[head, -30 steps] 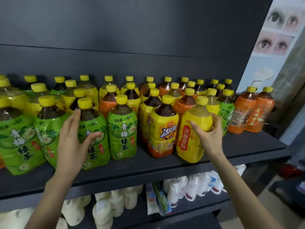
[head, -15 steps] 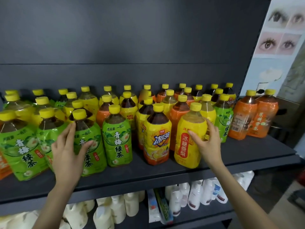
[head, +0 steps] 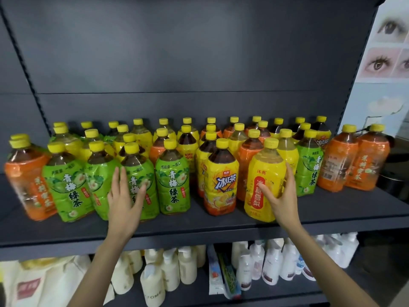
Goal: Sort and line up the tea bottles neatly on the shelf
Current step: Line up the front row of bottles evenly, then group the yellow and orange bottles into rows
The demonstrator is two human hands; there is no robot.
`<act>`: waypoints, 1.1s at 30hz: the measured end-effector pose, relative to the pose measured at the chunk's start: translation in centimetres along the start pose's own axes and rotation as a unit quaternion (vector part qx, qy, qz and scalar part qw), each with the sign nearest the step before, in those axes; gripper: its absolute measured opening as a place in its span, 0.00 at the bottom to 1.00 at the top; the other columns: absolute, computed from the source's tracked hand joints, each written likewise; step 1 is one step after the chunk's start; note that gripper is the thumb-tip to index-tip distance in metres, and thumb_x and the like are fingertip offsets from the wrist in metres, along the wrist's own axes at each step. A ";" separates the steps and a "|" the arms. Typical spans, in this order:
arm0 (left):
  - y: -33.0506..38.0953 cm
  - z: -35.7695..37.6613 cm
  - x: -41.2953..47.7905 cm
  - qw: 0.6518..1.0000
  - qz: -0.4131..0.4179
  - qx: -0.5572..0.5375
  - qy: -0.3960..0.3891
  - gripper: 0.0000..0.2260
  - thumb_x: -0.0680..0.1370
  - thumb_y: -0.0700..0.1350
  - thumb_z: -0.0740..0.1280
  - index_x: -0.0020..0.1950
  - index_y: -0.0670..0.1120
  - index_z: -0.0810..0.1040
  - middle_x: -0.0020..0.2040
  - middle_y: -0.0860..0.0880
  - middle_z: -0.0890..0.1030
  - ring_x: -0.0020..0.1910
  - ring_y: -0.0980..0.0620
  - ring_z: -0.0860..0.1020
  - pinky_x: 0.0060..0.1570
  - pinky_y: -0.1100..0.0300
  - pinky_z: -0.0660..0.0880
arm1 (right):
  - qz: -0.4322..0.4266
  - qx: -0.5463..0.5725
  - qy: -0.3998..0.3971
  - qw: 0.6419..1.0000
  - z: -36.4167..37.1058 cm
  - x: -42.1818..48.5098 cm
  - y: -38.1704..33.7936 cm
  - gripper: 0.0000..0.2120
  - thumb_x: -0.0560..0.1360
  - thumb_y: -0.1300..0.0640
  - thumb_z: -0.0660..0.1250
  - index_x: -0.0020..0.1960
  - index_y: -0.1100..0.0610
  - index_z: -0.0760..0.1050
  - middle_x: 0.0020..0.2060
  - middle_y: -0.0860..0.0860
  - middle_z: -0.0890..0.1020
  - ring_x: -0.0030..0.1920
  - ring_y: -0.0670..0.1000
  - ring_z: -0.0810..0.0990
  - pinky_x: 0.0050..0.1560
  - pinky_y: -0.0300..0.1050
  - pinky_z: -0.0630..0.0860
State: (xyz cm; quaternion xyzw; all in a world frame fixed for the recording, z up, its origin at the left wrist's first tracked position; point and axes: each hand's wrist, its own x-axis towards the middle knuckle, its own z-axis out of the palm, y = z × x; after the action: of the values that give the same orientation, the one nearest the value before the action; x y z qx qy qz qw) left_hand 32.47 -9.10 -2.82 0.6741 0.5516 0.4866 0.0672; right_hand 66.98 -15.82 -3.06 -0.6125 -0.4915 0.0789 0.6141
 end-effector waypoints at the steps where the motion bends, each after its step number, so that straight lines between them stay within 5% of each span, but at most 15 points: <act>1: -0.1 -0.2 -0.1 1.000 0.000 -0.007 -0.007 0.40 0.73 0.69 0.49 0.78 0.48 0.48 0.78 0.53 0.46 0.76 0.47 0.50 0.69 0.49 0.50 | 0.004 0.004 -0.006 1.000 0.0 -0.2 0.0 0.48 0.66 0.42 0.71 0.77 0.50 0.49 0.74 0.50 0.59 0.74 0.49 0.59 0.71 0.54 0.63; 7: 0.3 -0.8 -1.0 0.997 0.003 -0.058 -0.047 0.34 0.78 0.57 0.56 0.77 0.48 0.43 0.75 0.59 0.40 0.72 0.63 0.43 0.70 0.59 0.47 | 0.042 0.026 -0.004 0.999 0.5 -1.4 -0.5 0.47 0.68 0.45 0.70 0.78 0.49 0.46 0.76 0.49 0.55 0.76 0.50 0.53 0.74 0.58 0.57; 12: -0.4 -2.1 -1.4 0.993 0.022 -0.075 -0.093 0.34 0.79 0.54 0.58 0.78 0.49 0.42 0.77 0.58 0.39 0.72 0.65 0.42 0.69 0.63 0.46 | 0.060 -0.012 0.045 0.997 2.4 -4.7 -1.5 0.36 0.78 0.59 0.64 0.78 0.53 0.46 0.76 0.54 0.52 0.76 0.53 0.52 0.72 0.48 0.52; 17: -2.4 -4.8 -1.8 0.987 0.041 -0.058 -0.142 0.32 0.80 0.53 0.58 0.77 0.50 0.42 0.77 0.56 0.45 0.72 0.64 0.45 0.68 0.67 0.45 | 0.013 -0.057 0.056 0.997 5.7 -8.3 -4.0 0.31 0.78 0.61 0.63 0.77 0.54 0.55 0.76 0.54 0.51 0.76 0.53 0.50 0.72 0.52 0.54; 22: -5.0 -8.5 -1.9 0.991 0.055 -0.024 -0.118 0.28 0.80 0.49 0.60 0.77 0.48 0.52 0.76 0.49 0.59 0.74 0.52 0.56 0.66 0.63 0.54 | -0.064 -0.072 -0.042 0.994 9.7 -11.1 -7.9 0.16 0.78 0.61 0.64 0.65 0.56 0.71 0.66 0.52 0.67 0.68 0.51 0.64 0.65 0.42 0.62; 28: -8.1 -12.7 -1.2 0.994 0.061 -0.013 -0.087 0.27 0.78 0.46 0.65 0.75 0.45 0.59 0.71 0.47 0.65 0.70 0.50 0.61 0.66 0.60 0.58 | -0.112 -0.074 -0.149 0.980 15.0 -11.7 -13.7 0.11 0.79 0.57 0.63 0.61 0.52 0.74 0.61 0.48 0.71 0.62 0.46 0.69 0.53 0.24 0.63; 31: -9.9 -14.4 -0.6 0.996 0.056 -0.008 -0.072 0.27 0.78 0.46 0.66 0.74 0.46 0.60 0.70 0.47 0.66 0.70 0.50 0.61 0.68 0.54 0.62 | -0.128 -0.055 -0.181 0.974 17.8 -11.3 -16.2 0.14 0.78 0.57 0.64 0.63 0.51 0.72 0.60 0.47 0.70 0.63 0.44 0.68 0.59 0.30 0.64; 33: -10.7 -15.1 0.2 0.996 0.064 -0.006 -0.065 0.27 0.77 0.46 0.67 0.74 0.46 0.61 0.70 0.47 0.67 0.70 0.50 0.62 0.67 0.58 0.60 | -0.140 -0.058 -0.183 0.971 19.4 -10.7 -17.5 0.18 0.78 0.57 0.65 0.67 0.52 0.69 0.61 0.46 0.68 0.61 0.39 0.65 0.64 0.35 0.64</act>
State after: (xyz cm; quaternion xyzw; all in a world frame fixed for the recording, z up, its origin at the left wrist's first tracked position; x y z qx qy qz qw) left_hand 14.20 -11.60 -1.63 0.7380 0.4987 0.4483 0.0757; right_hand 39.14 -14.37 1.47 -0.5471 -0.6804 0.0743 0.4819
